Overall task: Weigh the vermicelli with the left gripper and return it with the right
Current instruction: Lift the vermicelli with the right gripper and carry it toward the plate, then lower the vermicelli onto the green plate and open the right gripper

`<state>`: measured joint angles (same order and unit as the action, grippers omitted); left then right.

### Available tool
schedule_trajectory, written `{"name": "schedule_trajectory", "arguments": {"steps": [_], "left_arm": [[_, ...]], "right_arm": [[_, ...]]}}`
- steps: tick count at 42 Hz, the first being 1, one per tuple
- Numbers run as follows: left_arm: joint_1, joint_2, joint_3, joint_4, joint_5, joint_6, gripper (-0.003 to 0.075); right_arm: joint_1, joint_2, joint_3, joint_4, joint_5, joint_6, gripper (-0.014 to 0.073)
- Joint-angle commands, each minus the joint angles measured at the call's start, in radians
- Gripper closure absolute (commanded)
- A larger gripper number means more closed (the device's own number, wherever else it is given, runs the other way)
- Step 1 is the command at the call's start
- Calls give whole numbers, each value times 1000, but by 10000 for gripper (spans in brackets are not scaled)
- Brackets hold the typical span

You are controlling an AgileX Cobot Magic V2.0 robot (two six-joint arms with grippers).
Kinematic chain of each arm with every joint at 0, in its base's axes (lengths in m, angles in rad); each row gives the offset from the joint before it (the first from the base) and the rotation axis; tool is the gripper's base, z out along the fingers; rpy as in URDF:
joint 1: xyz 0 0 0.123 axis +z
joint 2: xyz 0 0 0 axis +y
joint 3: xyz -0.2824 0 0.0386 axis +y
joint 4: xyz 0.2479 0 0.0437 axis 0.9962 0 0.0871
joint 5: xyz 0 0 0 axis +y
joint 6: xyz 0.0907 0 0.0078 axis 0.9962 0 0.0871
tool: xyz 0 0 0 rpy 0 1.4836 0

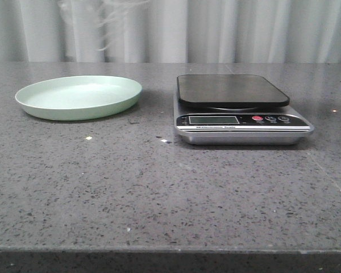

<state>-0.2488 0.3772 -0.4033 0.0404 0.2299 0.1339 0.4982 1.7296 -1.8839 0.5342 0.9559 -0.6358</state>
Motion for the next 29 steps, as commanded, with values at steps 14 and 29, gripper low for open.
{"name": "schedule_trajectory", "arguments": {"steps": [14,29], "left_arm": [[5,5,-27,-2,-79,-10,584],[5,5,-27,-2,-79,-10,584]], "right_arm": [[69,162,-57,47,-231,-10,442],[80,222,-58,151,-334,-10,442]]}}
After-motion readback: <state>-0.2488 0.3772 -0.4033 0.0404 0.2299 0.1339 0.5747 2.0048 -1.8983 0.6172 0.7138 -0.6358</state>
